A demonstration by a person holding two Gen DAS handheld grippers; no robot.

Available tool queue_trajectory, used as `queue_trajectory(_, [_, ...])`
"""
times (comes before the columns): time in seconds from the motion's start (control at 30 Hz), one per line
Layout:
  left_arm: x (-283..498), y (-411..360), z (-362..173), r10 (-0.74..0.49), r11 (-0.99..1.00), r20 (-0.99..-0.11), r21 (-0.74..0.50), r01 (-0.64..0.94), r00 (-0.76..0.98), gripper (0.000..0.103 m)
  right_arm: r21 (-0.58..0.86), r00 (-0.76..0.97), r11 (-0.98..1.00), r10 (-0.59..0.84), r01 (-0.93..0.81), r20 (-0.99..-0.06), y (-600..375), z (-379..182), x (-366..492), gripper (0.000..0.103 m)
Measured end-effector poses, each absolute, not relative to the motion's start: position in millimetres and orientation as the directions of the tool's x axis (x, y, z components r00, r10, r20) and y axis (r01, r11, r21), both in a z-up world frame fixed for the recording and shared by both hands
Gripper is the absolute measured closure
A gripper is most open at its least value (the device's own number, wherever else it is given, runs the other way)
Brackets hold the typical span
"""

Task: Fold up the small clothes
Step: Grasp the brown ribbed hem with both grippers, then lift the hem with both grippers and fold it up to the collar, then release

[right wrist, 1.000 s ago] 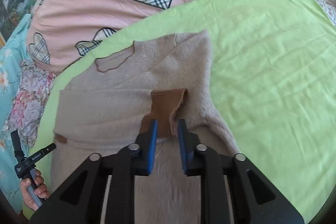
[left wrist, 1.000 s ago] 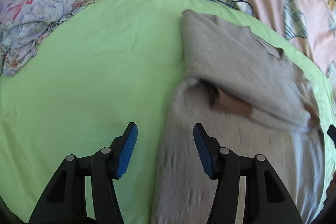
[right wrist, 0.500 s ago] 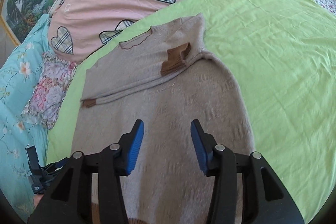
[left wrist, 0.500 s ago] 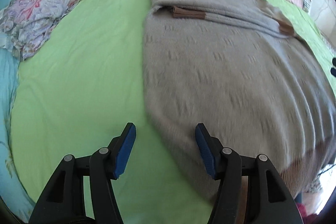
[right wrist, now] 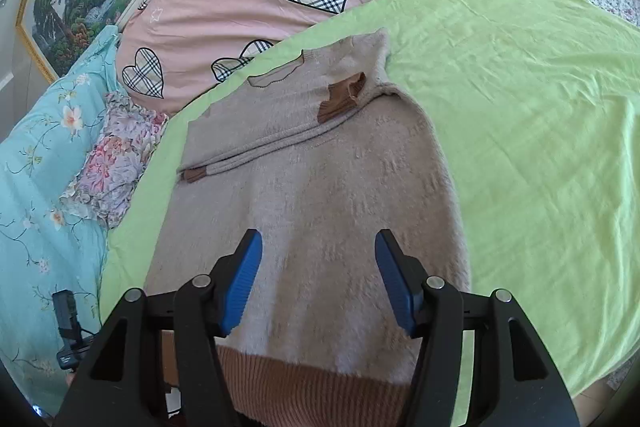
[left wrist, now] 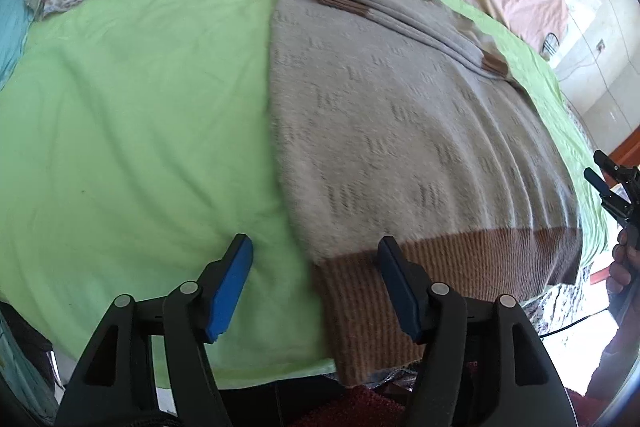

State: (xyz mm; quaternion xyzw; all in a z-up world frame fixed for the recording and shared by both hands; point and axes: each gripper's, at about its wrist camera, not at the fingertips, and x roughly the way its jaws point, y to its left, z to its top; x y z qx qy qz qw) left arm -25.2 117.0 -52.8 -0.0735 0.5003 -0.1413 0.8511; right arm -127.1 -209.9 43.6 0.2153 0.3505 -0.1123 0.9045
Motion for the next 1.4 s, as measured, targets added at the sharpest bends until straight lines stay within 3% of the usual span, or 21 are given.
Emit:
queue_trajectory(0.2, [-31.5, 100.1, -54.4, -0.405, 0.913, -0.801, -0.325, 0.248, 0.441, 0.041, 0.372, 0.708, 0.836, -0.028, 0.404, -0.706, -240.5, 24.7, -182.4, 0.043])
queue_trajectory(0.43, [-33.4, 105.0, -57.9, -0.453, 0.888, -0.785, -0.353, 0.296, 0.423, 0.045, 0.495, 0.702, 0.818, 0.167, 0.293, -0.692, -231.0, -13.1, -204.4, 0.043])
queue_trajectory(0.5, [-27.5, 108.2, -60.1, -0.472, 0.879, -0.776, -0.378, 0.292, 0.417, 0.05, 0.538, 0.715, 0.805, 0.221, 0.25, -0.664, -227.0, -19.4, -196.9, 0.043])
queue_trajectory(0.53, [-24.8, 110.1, -60.6, -0.485, 0.872, -0.77, -0.392, 0.291, 0.415, 0.057, 0.554, 0.718, 0.799, 0.244, 0.233, -0.653, -225.4, -23.2, -191.5, 0.044])
queue_trajectory(0.57, [-21.0, 112.1, -61.1, -0.502, 0.863, -0.762, -0.413, 0.29, 0.409, 0.062, 0.563, 0.718, 0.797, 0.259, 0.219, -0.646, -223.4, -27.2, -185.1, 0.048])
queue_trajectory(0.6, [-18.1, 114.1, -62.8, -0.516, 0.856, -0.758, -0.434, 0.282, 0.399, 0.076, 0.558, 0.714, 0.801, 0.26, 0.217, -0.65, -221.5, -30.2, -179.8, 0.054])
queue_trajectory(0.63, [-15.0, 116.9, -65.4, -0.526, 0.85, -0.756, -0.454, 0.268, 0.388, 0.088, 0.55, 0.705, 0.805, 0.256, 0.224, -0.662, -220.5, -32.9, -175.1, 0.074])
queue_trajectory(0.67, [-12.8, 119.3, -66.9, -0.533, 0.846, -0.754, -0.467, 0.257, 0.384, 0.093, 0.559, 0.693, 0.795, 0.265, 0.237, -0.671, -222.0, -37.4, -171.4, 0.093])
queue_trajectory(0.7, [-13.1, 121.7, -67.3, -0.539, 0.842, -0.75, -0.477, 0.25, 0.383, 0.095, 0.565, 0.69, 0.789, 0.27, 0.242, -0.672, -223.9, -38.7, -173.1, 0.092])
queue_trajectory(0.87, [-33.3, 124.2, -59.3, -0.524, 0.851, -0.73, -0.443, 0.28, 0.438, 0.097, 0.529, 0.697, 0.807, 0.219, 0.264, -0.683, -234.0, -29.7, -201.1, 0.094])
queue_trajectory(1.1, [-31.4, 130.6, -46.6, -0.542, 0.84, -0.703, -0.459, 0.289, 0.46, 0.098, 0.556, 0.705, 0.799, 0.258, 0.23, -0.661, -235.7, -25.4, -193.8, 0.094])
queue_trajectory(1.4, [6.8, 132.5, 13.9, -0.564, 0.821, -0.59, -0.475, 0.317, 0.578, 0.098, 0.586, 0.801, 0.804, 0.282, 0.103, -0.527, -237.8, 32.0, -159.2, 0.094])
